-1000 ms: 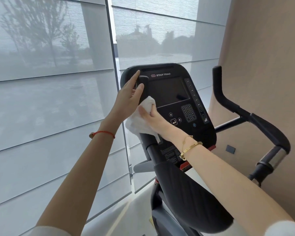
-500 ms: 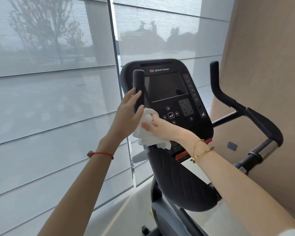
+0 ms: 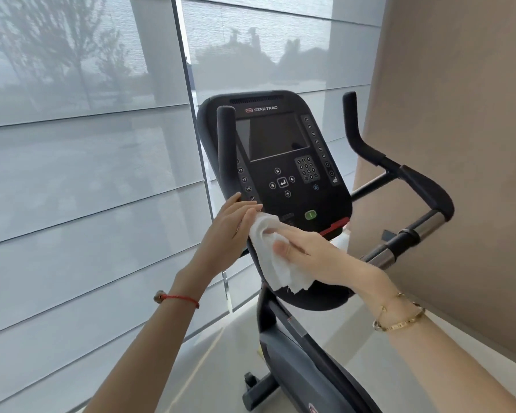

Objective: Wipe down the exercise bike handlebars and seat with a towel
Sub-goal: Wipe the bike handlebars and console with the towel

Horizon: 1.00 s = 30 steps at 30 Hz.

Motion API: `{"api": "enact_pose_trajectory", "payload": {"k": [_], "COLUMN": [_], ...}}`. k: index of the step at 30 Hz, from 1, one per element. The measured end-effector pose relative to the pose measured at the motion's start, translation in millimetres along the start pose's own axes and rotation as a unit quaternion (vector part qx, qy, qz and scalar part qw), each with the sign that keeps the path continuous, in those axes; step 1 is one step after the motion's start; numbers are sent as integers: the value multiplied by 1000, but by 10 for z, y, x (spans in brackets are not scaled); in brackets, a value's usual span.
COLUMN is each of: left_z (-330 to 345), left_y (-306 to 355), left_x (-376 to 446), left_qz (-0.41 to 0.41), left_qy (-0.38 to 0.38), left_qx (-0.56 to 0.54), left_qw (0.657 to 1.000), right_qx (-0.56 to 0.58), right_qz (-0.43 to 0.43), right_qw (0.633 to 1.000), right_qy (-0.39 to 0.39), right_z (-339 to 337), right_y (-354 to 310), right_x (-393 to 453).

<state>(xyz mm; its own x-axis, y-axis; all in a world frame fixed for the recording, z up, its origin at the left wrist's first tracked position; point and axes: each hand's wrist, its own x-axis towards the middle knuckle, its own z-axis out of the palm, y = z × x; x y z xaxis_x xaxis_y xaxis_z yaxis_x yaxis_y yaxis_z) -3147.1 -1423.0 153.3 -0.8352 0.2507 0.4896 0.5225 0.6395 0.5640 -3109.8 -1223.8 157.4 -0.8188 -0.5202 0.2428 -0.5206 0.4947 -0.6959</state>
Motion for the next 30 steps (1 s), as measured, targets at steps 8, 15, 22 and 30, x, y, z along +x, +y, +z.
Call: {"api": "enact_pose_trajectory", "payload": {"k": [8, 15, 22, 30], "left_z": [130, 345, 604, 891], "left_y": [129, 336, 617, 822], "left_x": [-380, -551, -603, -576], "left_qz": [17, 34, 55, -32], "left_qy": [-13, -3, 14, 101], "left_qx": [1, 97, 180, 231], "left_qw": [1000, 995, 982, 967], "right_qx": [-185, -216, -236, -177], "right_qz": [-64, 79, 18, 127], "right_qw": [974, 940, 945, 941], "right_qy": [116, 253, 228, 258], "right_z": [266, 350, 262, -693], "right_y": [208, 89, 506, 1233], "right_x": [-731, -760, -1109, -1117]}}
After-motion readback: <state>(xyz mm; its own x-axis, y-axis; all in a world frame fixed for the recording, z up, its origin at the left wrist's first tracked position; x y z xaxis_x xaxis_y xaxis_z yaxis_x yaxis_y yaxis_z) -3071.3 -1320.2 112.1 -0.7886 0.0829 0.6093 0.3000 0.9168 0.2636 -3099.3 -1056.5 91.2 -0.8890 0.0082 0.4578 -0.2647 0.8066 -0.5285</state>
